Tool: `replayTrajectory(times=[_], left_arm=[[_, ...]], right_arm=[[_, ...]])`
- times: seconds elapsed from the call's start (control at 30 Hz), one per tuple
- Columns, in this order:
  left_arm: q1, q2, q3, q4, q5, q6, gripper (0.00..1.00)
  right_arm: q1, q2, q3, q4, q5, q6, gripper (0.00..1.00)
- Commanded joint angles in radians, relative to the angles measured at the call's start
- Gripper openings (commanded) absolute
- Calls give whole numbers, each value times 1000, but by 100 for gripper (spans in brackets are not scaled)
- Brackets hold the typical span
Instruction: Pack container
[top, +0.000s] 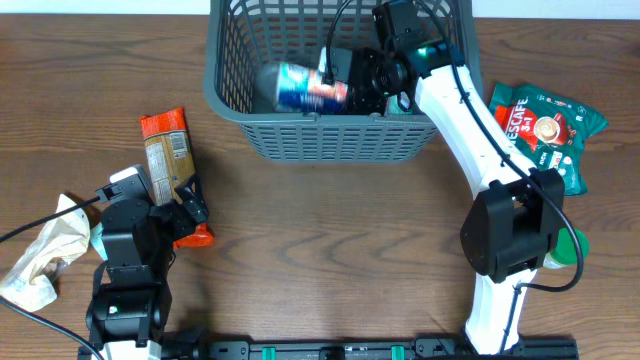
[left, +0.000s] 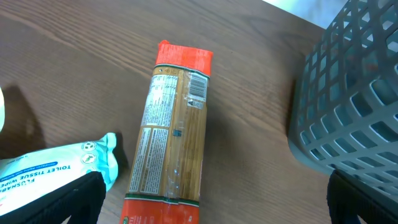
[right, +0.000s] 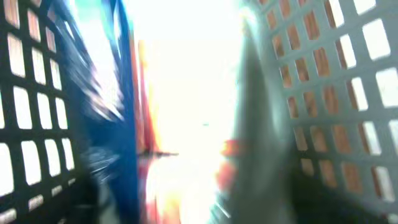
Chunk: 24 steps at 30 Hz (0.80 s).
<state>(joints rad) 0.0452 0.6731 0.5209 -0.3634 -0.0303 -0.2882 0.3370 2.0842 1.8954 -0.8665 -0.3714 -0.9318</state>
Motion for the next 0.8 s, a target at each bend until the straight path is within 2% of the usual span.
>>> replayTrajectory(times=[0.0, 0.13, 0.37, 0.43, 0.53, 0.6, 0.77], left_arm=[[5, -2, 24, -3, -5, -2, 98], [5, -2, 24, -2, -5, -2, 99], [5, -2, 31, -4, -4, -2, 99], [5, -2, 62, -42, -4, -2, 99], [5, 15, 184, -171, -5, -2, 99], [5, 55, 317, -301, -5, -6, 99], [5, 262, 699, -648, -13, -13, 99]], right_arm=[[-11, -12, 23, -2, -25, 163, 99], [-32, -24, 113, -12, -26, 326, 99], [-144, -81, 503, -75, -63, 633, 99], [-210, -107, 596, -98, 6, 789, 99], [-328, -151, 658, -214, 117, 1001, 99], [-408, -176, 658, -334, 136, 1087, 99], [-542, -179, 609, -642, 136, 1137, 99]])
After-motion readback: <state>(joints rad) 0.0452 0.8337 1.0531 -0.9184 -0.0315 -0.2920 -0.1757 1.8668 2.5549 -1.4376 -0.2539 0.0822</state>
